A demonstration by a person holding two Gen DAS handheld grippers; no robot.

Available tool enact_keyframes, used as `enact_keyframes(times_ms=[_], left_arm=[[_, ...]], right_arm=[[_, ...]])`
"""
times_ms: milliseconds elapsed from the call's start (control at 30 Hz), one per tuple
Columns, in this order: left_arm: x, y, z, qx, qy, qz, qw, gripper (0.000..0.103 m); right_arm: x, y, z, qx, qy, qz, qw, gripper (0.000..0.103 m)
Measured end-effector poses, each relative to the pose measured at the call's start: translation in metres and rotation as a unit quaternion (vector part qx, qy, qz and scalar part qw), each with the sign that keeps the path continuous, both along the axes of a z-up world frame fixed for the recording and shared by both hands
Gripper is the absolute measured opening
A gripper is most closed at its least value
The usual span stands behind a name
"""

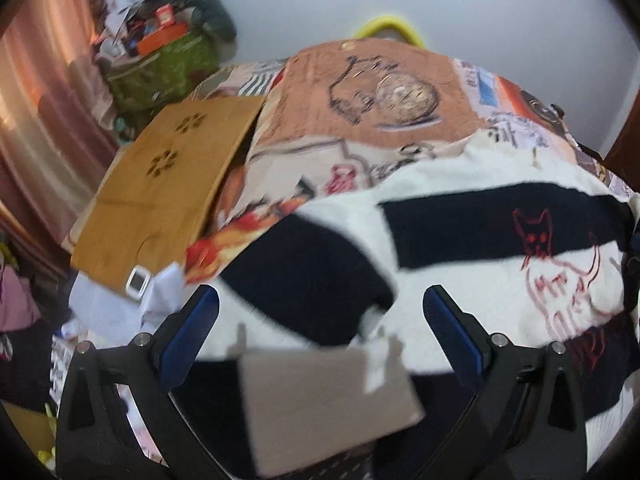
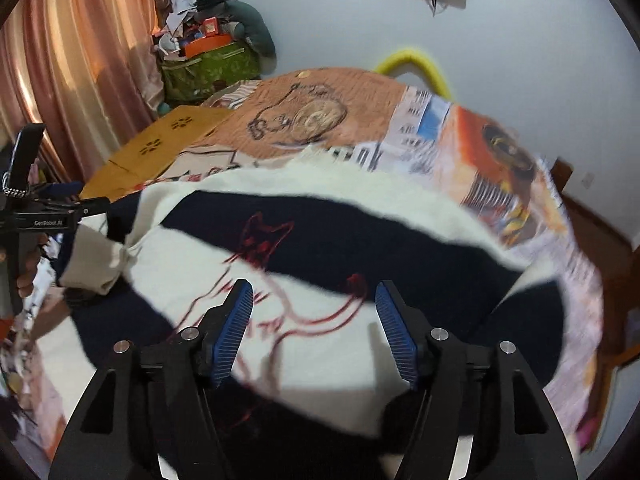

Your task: Fold small clothes

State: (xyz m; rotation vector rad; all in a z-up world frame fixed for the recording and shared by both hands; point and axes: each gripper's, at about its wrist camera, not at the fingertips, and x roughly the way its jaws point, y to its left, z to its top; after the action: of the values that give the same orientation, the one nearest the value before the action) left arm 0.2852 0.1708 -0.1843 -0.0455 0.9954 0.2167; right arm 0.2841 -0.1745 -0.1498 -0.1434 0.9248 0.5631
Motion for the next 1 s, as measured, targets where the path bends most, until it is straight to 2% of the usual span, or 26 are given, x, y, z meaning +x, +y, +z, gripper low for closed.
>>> enact_keyframes(times_ms=[100,200,233,367,567,667,833,900,967,1000], left_arm=[[-0.018,0.005,-0.01,-0.011,0.019,-0.003,0.9998,0.103],[-0.038,0.001,-0.02,-0.006,0.034,-0.013,0.9993,0.103],[-0.046,-0.001,-0.022,-0.005,0.035,-0.02,0.9992,0.103],[-0.072,-0.008,-0.022,0.01,0.028,-0.031,0.9991,0.103],[-0.101,-0.01,-0.029,0.032,0.031,-0.038,0.9983,0.103],[-0.104,-0.013,-0.042,0.052,0.048,-0.041,0.9967,0.103],[-0.094,-0.016,-0.061,0.075,0.053,-0.033,0.9952,0.102],[-0.088,-0.019,-0.064,0.089,0.049,-0.032,0.9943,0.096],[-0.08,-0.019,-0.066,0.096,0.051,-0.027,0.9937,0.075],[-0.078,-0.018,-0.065,0.092,0.051,-0.024,0.9942,0.069]], right_arm=[[0.004,-0.005,-0.02,-0.013,0.022,-0.024,0.999,0.06],[0.018,-0.025,-0.039,-0.073,0.018,-0.073,0.995,0.06],[0.021,-0.033,-0.041,-0.078,0.02,-0.085,0.993,0.06],[0.019,-0.069,-0.037,-0.073,0.018,-0.111,0.991,0.057],[-0.001,-0.105,-0.025,-0.09,-0.012,-0.15,0.985,0.056],[-0.004,-0.124,-0.026,-0.095,-0.009,-0.173,0.98,0.056],[-0.019,-0.139,-0.031,-0.117,-0.006,-0.189,0.975,0.056],[-0.024,-0.139,-0.034,-0.139,-0.008,-0.184,0.973,0.056],[-0.029,-0.138,-0.032,-0.139,-0.011,-0.179,0.974,0.056],[-0.033,-0.138,-0.028,-0.132,-0.012,-0.175,0.976,0.057]])
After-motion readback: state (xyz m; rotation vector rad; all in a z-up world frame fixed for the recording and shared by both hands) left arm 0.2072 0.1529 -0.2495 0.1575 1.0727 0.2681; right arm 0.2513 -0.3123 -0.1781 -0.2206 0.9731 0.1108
